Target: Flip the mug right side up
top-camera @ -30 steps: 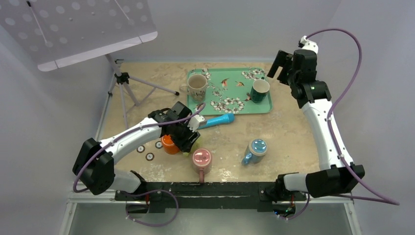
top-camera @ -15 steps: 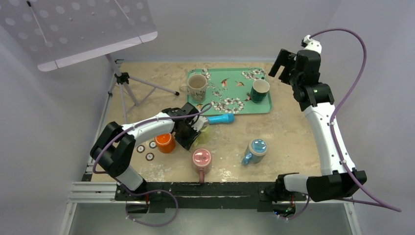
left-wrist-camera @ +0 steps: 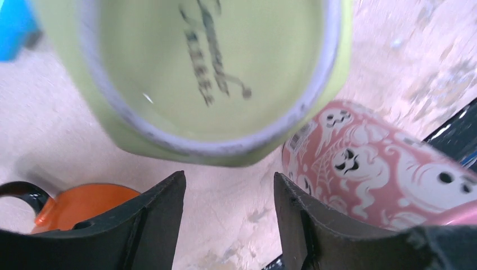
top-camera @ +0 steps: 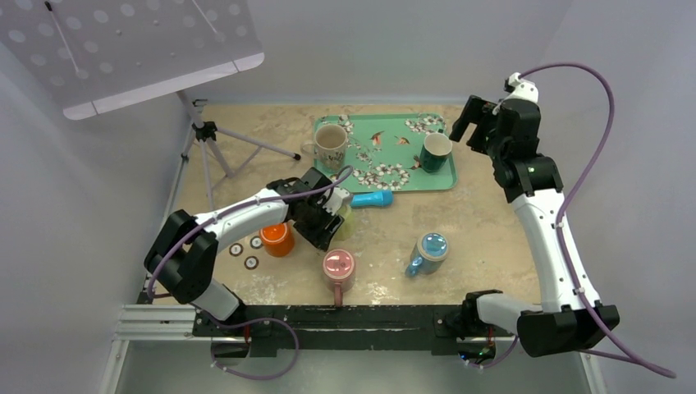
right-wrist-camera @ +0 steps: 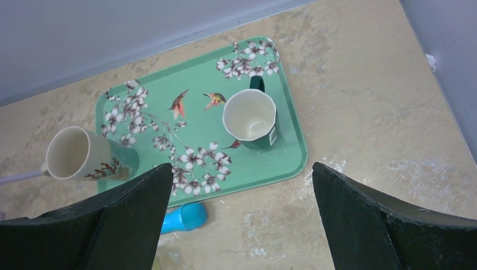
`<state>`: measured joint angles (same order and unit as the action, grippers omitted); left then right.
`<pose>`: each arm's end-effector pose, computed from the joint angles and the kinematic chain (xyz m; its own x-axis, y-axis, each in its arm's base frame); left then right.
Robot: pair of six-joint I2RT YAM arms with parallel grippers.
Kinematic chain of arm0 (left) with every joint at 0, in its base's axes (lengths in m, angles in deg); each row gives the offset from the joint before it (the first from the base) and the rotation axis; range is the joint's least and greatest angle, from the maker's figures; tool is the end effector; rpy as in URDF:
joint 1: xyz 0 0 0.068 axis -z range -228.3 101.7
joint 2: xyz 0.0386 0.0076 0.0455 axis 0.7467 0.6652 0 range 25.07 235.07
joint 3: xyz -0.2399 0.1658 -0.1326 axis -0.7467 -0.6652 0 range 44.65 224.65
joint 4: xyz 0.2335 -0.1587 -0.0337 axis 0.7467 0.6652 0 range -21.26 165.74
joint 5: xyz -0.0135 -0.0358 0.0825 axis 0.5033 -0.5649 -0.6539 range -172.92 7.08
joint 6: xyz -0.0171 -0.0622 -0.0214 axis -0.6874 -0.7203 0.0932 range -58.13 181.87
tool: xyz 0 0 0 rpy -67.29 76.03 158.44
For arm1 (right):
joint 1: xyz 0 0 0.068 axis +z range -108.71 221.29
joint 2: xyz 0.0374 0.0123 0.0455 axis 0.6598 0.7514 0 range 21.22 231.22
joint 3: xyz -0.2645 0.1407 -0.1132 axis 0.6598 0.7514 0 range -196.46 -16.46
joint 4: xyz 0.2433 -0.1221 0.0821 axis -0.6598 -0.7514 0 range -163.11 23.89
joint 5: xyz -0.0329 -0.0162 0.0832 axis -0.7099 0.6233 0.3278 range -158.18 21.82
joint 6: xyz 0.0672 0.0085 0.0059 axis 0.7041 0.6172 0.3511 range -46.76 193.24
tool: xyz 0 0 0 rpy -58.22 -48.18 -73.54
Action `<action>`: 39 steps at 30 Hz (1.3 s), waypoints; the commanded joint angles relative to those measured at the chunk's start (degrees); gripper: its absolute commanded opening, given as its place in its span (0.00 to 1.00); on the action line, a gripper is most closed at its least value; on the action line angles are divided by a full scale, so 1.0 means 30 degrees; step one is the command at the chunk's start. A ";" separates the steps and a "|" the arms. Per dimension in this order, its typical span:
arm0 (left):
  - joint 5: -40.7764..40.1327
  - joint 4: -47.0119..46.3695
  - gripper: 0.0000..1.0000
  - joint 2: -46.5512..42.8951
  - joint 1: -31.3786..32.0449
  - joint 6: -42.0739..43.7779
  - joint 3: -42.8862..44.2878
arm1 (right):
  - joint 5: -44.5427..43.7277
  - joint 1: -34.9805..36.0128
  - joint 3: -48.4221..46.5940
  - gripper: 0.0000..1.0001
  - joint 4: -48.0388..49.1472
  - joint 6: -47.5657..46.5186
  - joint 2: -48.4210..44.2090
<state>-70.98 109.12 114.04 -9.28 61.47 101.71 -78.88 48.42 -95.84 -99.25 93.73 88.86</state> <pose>0.2363 -0.2061 0.2135 -0.7447 0.5947 -0.3029 0.6598 0.7246 -0.1993 0.2705 0.0237 0.4697 -0.3220 0.3065 -0.8958 0.1733 0.9493 0.2625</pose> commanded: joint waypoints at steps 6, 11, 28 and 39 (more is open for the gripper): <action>-0.0978 -0.1473 0.57 0.1129 -0.0029 -0.1801 0.1808 | 0.0191 0.0045 0.0753 0.98 0.0709 -0.0334 -0.1229; -0.0596 -0.2334 0.45 0.1354 -0.0029 -0.1583 0.1995 | 0.0271 0.0052 0.0863 0.98 0.0797 -0.0485 -0.1615; 0.5678 0.1383 0.00 0.0133 -0.2553 -0.2742 0.7785 | 0.9975 0.0843 0.2081 0.98 0.1423 0.0678 -0.2585; 1.0233 0.3075 0.00 -0.0272 -0.3696 -0.5410 1.5285 | 1.6255 0.3025 0.7040 0.97 1.2231 0.7852 -0.3495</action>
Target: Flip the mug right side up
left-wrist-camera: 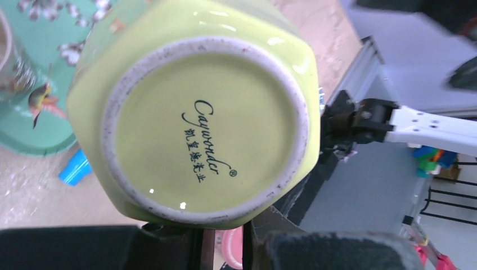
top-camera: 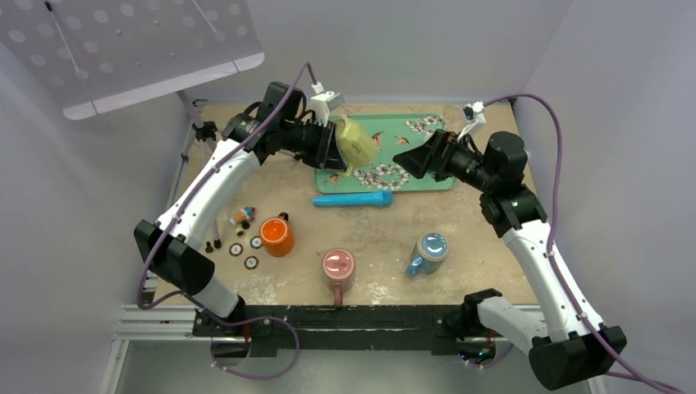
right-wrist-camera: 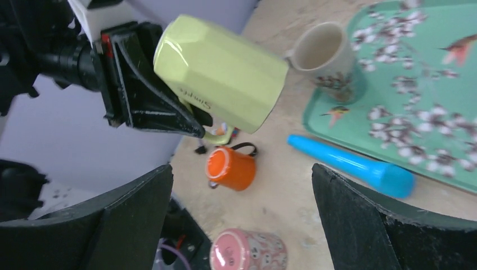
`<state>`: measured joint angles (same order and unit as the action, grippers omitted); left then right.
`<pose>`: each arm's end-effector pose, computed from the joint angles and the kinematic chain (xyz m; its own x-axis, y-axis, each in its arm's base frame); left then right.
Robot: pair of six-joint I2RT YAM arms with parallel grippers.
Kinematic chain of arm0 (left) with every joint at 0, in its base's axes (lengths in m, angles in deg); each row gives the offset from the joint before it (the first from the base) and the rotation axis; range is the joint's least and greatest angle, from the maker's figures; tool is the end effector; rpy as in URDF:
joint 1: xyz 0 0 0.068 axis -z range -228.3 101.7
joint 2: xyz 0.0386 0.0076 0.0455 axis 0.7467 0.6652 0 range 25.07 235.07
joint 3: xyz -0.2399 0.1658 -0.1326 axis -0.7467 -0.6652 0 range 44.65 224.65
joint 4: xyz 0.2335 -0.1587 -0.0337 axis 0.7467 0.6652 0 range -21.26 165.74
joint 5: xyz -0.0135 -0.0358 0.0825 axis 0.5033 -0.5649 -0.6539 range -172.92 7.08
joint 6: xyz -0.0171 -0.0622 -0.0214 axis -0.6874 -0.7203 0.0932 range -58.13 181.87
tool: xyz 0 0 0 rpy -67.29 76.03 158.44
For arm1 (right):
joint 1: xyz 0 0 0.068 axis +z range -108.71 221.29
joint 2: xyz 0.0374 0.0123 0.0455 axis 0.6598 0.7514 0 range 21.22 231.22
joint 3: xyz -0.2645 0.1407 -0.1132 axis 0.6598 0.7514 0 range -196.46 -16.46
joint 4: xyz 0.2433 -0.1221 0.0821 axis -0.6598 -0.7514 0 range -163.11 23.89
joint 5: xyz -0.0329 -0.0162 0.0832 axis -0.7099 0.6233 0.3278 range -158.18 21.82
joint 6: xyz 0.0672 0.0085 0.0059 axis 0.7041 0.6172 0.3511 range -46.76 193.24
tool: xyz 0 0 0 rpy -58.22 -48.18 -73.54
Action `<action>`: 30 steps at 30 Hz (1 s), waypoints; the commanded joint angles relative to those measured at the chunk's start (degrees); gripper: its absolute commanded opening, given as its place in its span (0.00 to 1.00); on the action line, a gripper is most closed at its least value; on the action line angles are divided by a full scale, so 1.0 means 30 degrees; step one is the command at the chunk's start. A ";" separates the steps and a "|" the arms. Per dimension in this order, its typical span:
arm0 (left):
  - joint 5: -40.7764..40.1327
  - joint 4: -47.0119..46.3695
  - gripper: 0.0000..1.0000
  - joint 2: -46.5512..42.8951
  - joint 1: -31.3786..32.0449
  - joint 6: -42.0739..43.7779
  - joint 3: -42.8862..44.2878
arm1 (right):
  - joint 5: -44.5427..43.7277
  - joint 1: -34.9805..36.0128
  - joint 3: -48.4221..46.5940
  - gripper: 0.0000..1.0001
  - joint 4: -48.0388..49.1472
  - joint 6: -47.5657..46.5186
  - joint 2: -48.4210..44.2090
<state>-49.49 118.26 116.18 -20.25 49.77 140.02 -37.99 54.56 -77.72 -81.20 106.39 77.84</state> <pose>0.3161 -0.2026 0.4212 -0.7669 0.2105 -0.6063 0.5870 0.6118 -0.5302 0.2182 0.0797 0.4343 -0.5197 0.3631 -0.7734 -0.4724 0.6321 0.6142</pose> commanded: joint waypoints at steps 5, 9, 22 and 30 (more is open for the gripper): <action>0.4453 -0.0584 0.00 -0.1144 -0.0014 -0.3004 0.3611 | 0.3057 0.1934 0.1742 0.97 1.1587 0.7255 0.1314; 0.5409 -0.1242 0.00 -0.1447 0.0115 -0.4014 0.3426 | 0.3110 0.2633 0.1040 0.95 1.3864 0.8512 0.2264; 0.6530 -0.2437 0.00 -0.1752 0.0258 -0.4387 0.2455 | 0.3567 0.3587 -0.0168 0.34 1.9868 1.1859 0.5150; -0.0343 0.1965 1.00 -0.1830 -0.0923 0.0730 0.4770 | -0.0699 0.3562 -0.6187 0.00 0.6418 0.3096 0.5510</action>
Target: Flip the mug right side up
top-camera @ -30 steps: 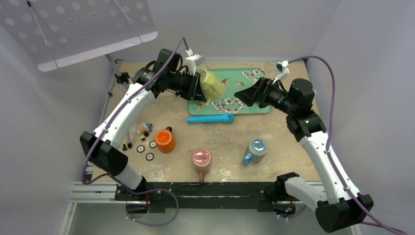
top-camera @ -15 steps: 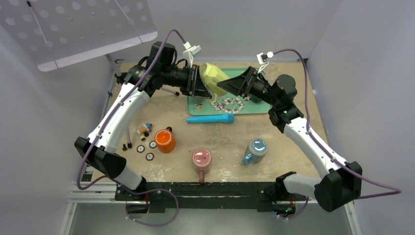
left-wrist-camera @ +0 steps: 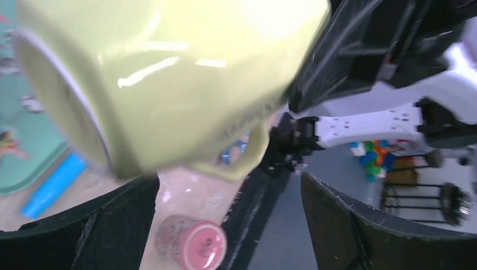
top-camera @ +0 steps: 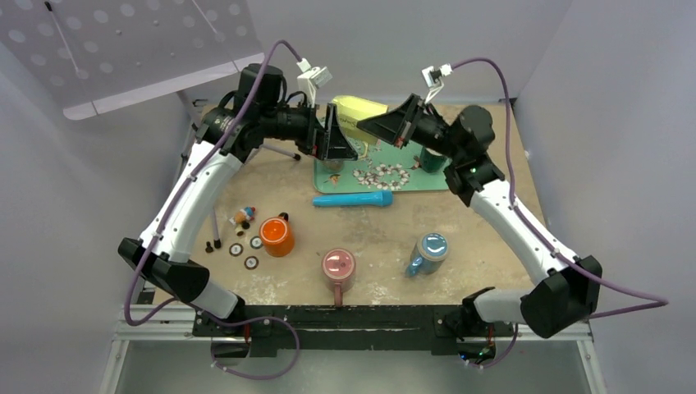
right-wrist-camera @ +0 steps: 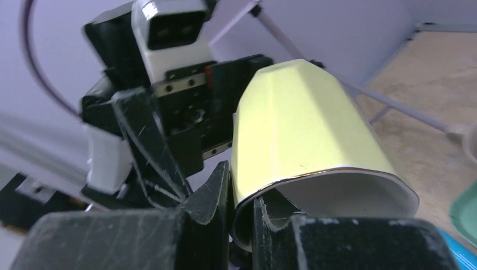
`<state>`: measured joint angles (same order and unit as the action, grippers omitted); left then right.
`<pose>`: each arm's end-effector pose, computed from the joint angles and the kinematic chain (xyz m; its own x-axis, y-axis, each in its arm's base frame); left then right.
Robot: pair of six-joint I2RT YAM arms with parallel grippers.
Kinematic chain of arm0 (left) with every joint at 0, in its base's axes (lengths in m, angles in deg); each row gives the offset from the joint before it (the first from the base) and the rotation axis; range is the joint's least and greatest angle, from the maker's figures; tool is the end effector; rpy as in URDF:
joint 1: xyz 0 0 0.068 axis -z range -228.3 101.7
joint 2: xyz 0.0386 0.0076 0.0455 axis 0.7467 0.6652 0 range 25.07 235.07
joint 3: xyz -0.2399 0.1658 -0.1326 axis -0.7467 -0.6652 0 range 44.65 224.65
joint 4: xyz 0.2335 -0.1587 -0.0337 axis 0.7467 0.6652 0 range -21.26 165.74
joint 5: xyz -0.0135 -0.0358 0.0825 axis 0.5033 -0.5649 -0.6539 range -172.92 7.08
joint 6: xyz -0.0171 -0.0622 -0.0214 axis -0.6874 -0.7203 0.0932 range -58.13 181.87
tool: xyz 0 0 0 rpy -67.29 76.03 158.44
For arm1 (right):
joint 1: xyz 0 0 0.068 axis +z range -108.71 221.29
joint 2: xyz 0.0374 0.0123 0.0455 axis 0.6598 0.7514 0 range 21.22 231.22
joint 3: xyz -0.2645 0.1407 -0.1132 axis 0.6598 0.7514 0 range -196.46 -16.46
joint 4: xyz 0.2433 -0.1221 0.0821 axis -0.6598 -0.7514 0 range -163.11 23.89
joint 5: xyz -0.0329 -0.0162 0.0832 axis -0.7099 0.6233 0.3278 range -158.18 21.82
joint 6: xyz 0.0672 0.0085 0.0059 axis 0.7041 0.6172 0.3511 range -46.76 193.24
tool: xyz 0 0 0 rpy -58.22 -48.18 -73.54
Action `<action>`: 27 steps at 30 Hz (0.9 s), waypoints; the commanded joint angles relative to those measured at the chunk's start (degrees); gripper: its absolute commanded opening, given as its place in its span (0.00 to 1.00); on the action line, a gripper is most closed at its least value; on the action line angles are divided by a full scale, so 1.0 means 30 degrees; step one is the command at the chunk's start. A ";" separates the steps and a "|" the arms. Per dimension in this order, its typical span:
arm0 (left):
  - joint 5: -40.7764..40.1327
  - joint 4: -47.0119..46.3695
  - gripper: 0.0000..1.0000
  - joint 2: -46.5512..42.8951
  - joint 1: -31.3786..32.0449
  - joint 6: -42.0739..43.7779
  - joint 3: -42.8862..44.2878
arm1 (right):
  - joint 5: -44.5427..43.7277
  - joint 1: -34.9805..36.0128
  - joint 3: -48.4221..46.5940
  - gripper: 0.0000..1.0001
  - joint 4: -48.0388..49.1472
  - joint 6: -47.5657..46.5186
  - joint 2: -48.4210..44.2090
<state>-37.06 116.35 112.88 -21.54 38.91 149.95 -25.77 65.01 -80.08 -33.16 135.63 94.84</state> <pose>0.2892 -0.1898 0.5081 -0.7511 0.0746 -0.6560 0.6244 0.4032 -0.6690 0.2714 0.1596 0.4705 -0.6018 0.4502 -0.6597 -0.7173 0.0585 0.6943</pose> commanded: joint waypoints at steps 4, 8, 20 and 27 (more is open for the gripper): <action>-0.9283 0.5338 1.00 -0.0929 -0.1232 0.7184 0.2244 | -0.9547 0.0009 -1.2771 0.00 -2.0146 -1.3060 0.3485; -1.1156 0.6738 1.00 -0.1742 -0.1245 0.9546 0.1555 | -1.3385 0.0023 -2.1030 0.00 -2.8944 -1.6914 0.9644; -1.2235 1.0901 1.00 -0.2675 -0.1319 1.4527 -0.3426 | -1.6470 0.0058 -2.5132 0.00 -3.3552 -1.8963 1.6909; -1.2571 1.0799 1.00 -0.2292 -0.1940 1.5685 -0.6038 | -1.6738 0.0038 -2.2960 0.00 -3.3411 -1.9595 1.8610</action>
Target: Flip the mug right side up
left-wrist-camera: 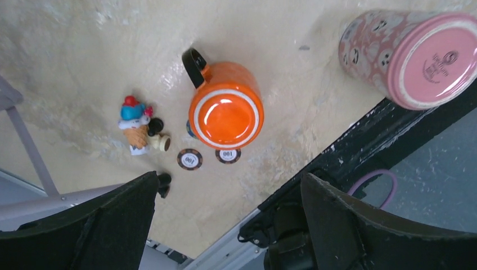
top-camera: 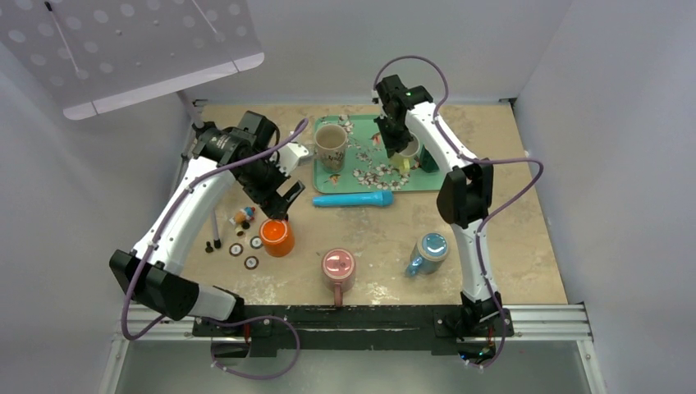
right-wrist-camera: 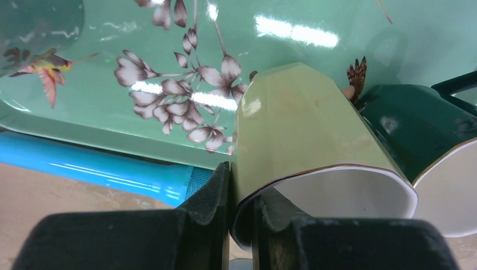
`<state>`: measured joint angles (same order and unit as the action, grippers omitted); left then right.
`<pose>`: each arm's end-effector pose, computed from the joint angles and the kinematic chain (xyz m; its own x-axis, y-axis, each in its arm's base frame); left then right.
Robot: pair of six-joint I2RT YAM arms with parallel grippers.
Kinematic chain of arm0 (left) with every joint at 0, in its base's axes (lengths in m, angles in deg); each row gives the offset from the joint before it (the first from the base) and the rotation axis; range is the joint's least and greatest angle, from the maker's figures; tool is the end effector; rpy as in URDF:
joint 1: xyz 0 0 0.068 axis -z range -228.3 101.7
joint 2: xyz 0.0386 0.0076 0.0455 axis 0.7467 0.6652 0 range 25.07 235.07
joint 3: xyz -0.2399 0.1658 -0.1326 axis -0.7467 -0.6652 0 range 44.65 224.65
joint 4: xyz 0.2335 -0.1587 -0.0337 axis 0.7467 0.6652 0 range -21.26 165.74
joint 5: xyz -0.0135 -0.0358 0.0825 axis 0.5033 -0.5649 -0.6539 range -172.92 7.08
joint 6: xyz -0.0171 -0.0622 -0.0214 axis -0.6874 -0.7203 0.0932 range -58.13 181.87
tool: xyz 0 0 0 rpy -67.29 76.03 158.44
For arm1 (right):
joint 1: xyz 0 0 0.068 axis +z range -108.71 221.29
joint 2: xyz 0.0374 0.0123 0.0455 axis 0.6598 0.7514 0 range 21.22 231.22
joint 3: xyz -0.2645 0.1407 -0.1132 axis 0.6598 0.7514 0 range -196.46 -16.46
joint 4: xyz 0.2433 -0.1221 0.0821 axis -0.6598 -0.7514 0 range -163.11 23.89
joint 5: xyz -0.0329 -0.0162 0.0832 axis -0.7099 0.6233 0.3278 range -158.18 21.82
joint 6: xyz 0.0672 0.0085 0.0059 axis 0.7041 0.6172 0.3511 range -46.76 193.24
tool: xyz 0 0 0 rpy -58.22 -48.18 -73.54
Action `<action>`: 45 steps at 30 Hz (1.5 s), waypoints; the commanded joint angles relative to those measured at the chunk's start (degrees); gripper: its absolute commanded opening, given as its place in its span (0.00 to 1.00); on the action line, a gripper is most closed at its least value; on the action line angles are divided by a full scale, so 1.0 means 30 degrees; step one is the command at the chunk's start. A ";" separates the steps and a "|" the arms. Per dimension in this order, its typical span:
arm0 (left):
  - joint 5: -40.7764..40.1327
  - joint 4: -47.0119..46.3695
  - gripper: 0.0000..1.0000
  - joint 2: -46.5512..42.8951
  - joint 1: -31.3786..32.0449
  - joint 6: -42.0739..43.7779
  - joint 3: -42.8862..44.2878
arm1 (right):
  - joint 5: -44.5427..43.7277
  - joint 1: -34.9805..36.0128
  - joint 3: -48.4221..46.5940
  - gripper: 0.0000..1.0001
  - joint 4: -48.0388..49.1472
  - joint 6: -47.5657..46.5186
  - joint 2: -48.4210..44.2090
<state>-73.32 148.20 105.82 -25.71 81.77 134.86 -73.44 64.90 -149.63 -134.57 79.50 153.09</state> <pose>0.2450 -0.1119 0.4056 -0.6689 0.6419 -0.3750 0.7010 0.7124 -0.0310 0.5027 0.2144 0.2941 -0.8794 -0.2658 -0.3949 -0.2719 0.9614 -0.0417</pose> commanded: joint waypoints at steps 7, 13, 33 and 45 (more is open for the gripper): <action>-0.1252 -0.1509 1.00 0.0047 -0.2049 0.3356 -0.4170 | -0.0197 0.0044 -0.0110 0.00 0.0889 -0.0909 0.0648; 0.0389 -0.3136 0.97 -0.1870 -0.2753 0.5858 -0.7000 | -0.0179 0.0042 -0.0106 0.32 0.1083 -0.0901 0.1011; 0.6122 0.1184 0.97 -0.4204 1.2175 2.1406 -0.4454 | 0.1667 -0.0050 0.5433 0.82 0.5058 0.0019 -0.9807; 0.4366 -0.7395 1.00 -0.1923 1.7311 2.7201 -0.9449 | 0.3242 -0.0050 1.4123 0.82 0.8461 0.1133 -1.5066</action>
<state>-58.61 136.55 96.29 24.27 154.97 108.77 -65.55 64.86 -111.07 -114.29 81.27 111.04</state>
